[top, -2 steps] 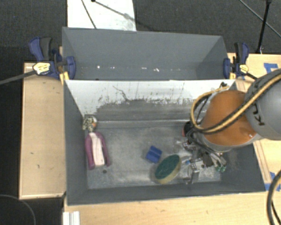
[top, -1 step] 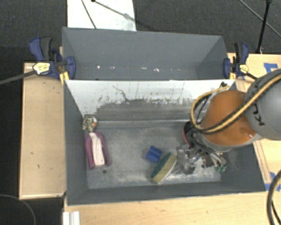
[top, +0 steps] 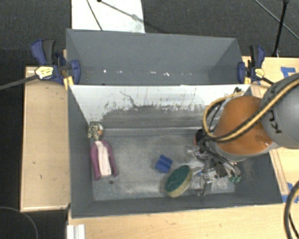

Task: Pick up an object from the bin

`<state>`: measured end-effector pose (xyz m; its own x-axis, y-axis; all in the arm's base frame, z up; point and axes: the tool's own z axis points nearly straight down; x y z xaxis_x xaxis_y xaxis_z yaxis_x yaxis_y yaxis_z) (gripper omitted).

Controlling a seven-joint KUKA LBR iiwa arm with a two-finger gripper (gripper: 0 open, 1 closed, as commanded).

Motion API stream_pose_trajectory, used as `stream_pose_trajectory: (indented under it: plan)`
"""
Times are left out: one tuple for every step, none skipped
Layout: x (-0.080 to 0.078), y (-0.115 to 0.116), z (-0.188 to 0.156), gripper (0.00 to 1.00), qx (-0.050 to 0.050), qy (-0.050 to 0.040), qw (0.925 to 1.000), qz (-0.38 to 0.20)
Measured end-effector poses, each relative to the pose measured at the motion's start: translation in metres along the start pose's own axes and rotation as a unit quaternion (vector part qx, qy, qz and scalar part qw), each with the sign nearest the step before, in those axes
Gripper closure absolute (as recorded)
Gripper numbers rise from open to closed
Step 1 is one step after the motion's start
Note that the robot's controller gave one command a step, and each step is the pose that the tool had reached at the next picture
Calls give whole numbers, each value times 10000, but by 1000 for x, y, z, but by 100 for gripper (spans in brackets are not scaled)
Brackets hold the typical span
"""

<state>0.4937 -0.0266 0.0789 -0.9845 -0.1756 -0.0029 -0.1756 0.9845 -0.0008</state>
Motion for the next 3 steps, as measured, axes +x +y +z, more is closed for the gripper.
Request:
stream_pose_trajectory:
  plan:
    - [0, 67, 8, 0, -14, -12, 9933, 1159]
    - [1, 66, 9, 100, -6, 3, 9933, 1153]
    - [-22, 50, -143, 100, 3, -44, 9989, 465]
